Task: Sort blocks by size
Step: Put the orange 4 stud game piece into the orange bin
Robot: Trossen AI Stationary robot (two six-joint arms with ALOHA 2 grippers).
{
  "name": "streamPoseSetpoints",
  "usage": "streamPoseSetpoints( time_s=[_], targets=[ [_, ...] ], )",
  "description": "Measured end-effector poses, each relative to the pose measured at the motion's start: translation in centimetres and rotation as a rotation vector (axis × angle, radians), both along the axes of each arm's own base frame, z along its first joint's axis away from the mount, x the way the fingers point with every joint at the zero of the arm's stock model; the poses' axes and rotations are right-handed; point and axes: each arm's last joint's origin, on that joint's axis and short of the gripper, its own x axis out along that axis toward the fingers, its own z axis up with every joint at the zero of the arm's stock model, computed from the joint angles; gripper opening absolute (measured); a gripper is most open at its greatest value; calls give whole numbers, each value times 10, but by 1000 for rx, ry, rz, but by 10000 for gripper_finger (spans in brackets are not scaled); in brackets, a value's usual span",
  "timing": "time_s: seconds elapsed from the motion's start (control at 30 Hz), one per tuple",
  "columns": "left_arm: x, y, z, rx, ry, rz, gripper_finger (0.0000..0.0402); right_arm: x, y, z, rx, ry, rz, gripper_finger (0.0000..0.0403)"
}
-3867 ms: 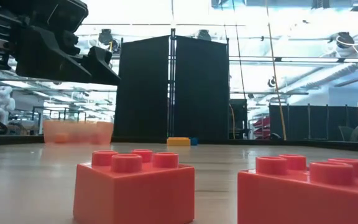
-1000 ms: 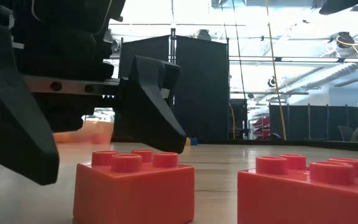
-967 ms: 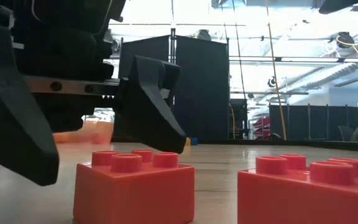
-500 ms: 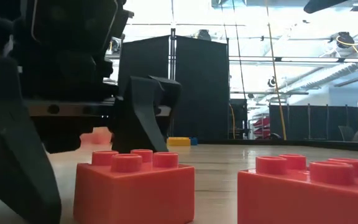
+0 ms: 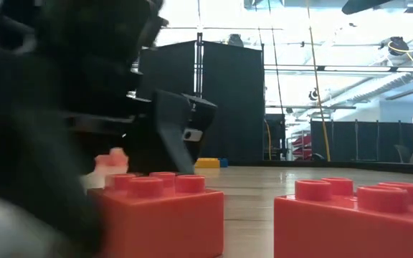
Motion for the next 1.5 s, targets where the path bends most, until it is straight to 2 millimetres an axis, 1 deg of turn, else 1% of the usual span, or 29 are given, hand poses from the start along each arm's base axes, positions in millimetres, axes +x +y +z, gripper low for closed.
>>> streamPoseSetpoints(
  time_s=[0.13,0.3,0.37,0.47,0.53,0.63,0.8,0.97,1.03,1.13,1.2,1.33,1.5],
  targets=[
    [6,10,3,-38,11,22,131,0,-1,1,-30,-12,3,238],
    [7,14,2,-61,37,26,127,1,-1,1,-48,-24,2,238],
    [7,16,6,-60,40,33,127,1,-2,1,-53,-25,-2,238],
    [6,24,19,-55,70,70,127,4,-5,1,-67,-20,-10,238],
    [0,34,30,-25,98,113,127,7,-9,1,-75,-13,-17,238],
    [-14,51,50,33,67,218,127,12,-13,1,-86,-2,-23,238],
    [-45,87,82,88,-25,388,127,17,-19,1,-98,8,-34,238],
    [-79,135,106,106,-86,601,127,24,-28,1,-110,20,-57,238],
    [-92,157,113,137,-80,721,127,29,-34,1,-121,30,-67,238],
    [-109,190,126,134,-48,1001,127,35,-43,1,-136,55,-78,238],
    [-121,212,133,121,-13,1152,127,39,-48,0,-130,86,-75,238],
    [-143,246,146,99,-8,1350,127,43,-52,-1,-112,125,-63,238],
    [-164,279,149,104,9,1542,127,42,-50,-1,-111,120,-55,238]
  ],
)
